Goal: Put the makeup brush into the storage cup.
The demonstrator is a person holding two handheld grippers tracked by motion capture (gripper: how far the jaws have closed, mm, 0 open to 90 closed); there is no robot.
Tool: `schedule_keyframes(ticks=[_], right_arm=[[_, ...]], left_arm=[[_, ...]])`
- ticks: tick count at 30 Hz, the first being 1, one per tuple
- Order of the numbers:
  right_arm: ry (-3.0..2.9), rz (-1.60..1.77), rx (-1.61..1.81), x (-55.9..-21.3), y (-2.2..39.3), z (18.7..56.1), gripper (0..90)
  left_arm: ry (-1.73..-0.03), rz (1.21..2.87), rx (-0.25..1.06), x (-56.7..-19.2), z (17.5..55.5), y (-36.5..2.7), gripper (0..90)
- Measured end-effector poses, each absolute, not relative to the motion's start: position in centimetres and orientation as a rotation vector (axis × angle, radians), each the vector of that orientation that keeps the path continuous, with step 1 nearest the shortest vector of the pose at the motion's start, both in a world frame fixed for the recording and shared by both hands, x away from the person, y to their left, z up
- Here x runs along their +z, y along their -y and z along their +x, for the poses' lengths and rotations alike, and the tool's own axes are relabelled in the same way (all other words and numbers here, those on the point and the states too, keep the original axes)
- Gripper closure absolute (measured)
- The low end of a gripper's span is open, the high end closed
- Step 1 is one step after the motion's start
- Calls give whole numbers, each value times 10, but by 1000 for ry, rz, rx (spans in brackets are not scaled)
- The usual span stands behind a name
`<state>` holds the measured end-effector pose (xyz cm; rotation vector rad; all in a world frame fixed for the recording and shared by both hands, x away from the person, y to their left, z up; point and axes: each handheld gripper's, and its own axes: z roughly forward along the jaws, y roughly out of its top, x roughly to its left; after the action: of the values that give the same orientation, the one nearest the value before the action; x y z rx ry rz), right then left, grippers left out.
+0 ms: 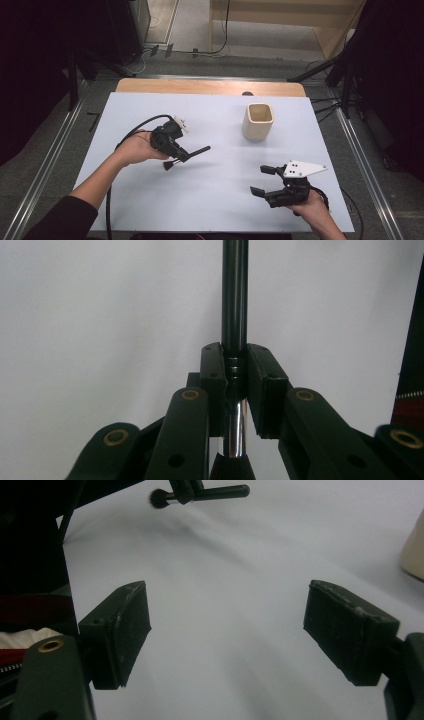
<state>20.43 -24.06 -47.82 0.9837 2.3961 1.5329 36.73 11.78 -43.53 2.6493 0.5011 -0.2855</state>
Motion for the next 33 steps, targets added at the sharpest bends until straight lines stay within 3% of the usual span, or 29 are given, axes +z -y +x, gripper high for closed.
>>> schedule_keyframes(ticks=[8, 27, 33], right_arm=[[-2440, 988, 1529, -477, 241, 207, 239], [-2482, 937, 1515, -475, 230, 223, 231], [-2534, 895, 1521, -475, 219, 232, 266]], left_arm=[[-529, 2582, -303, -432, 353, -118, 794], [-525, 2480, -353, -434, 325, -122, 794], [-545, 2466, -432, -442, 321, -121, 794]])
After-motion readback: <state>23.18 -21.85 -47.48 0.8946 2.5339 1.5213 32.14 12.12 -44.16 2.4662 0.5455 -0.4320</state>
